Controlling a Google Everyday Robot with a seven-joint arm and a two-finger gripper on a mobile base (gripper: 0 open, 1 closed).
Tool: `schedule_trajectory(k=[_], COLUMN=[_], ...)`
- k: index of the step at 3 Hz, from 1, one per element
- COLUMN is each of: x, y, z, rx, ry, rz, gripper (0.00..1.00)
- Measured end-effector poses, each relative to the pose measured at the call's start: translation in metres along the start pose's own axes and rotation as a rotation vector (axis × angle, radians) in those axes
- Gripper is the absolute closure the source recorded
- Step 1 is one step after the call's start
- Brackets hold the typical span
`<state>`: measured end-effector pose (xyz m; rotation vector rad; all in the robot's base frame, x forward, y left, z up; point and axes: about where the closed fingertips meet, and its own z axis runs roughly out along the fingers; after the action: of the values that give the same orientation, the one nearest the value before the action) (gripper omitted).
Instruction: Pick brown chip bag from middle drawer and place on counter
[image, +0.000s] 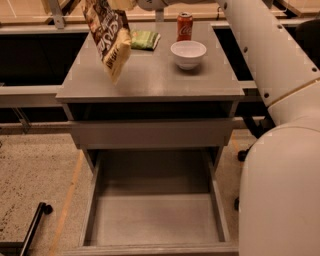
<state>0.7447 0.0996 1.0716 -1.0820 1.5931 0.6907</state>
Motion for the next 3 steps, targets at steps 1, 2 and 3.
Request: schedule_trajectory(k=[1,2,3], x=[0.0011,0.0021,0.0028], y=[0.0011,0.0019,0.0035], z=[0.0031,0.0049,0.0079], rx=[-0.004,-0.007,-0.012], ry=[0.001,0.003,0.004], rz=[0.001,0.002,0.003], gripper=[0.36,0.13,0.0])
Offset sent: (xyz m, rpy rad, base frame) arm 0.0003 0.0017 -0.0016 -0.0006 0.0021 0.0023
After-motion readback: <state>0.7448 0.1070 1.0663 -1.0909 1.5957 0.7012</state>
